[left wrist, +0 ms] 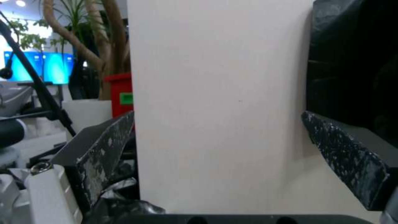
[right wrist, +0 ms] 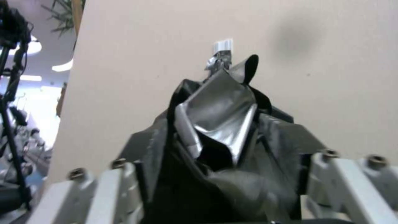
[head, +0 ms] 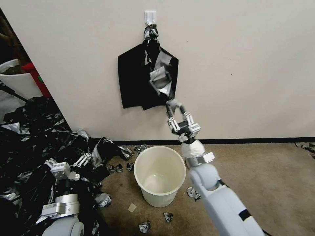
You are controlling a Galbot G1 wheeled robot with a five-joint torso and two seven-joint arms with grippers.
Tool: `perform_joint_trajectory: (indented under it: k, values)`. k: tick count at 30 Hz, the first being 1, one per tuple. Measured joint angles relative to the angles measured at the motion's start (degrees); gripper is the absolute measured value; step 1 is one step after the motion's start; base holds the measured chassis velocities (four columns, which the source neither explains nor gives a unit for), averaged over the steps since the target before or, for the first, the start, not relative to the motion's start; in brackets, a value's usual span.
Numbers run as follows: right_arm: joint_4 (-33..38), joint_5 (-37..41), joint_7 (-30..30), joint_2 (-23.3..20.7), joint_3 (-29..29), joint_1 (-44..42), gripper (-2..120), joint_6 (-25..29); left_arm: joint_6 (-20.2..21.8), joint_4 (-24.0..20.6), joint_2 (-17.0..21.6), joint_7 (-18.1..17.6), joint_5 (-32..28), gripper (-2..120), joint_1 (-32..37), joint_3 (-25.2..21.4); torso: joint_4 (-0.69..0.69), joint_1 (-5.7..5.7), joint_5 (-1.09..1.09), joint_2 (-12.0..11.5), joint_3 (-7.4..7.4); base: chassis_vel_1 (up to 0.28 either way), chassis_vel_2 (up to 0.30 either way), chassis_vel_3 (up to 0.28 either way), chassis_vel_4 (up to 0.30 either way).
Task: Place a trash bag onto the trash bin.
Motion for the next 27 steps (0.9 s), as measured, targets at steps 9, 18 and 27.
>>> perform_joint_trajectory:
  k: [9,18,27]
  values:
    - [7.76,11.41,7.56,-3.42,-3.35,-7.36,91,-12.31,0.04,-0.58,-0.13,0.03,0.75,100,0.52,-0.30,-0.02,0.00,0.01,0.00,0.00,0.000,0.000,0.000,0.000]
    - [6.50,-10.60,10.65,-0.60,-2.42,1.39,100,-13.49,0.02,-0.99,-1.64,0.06,3.03,100,1.38,0.03,-0.01,0.00,0.01,0.00,0.00,0.000,0.000,0.000,0.000]
    - [3.10,-12.16,9.11,0.78,-10.04,10.60,100,-20.13,0.00,-1.44,-2.35,0.06,3.66,100,1.98,-0.32,0.00,0.00,0.00,0.00,0.01,0.000,0.000,0.000,0.000]
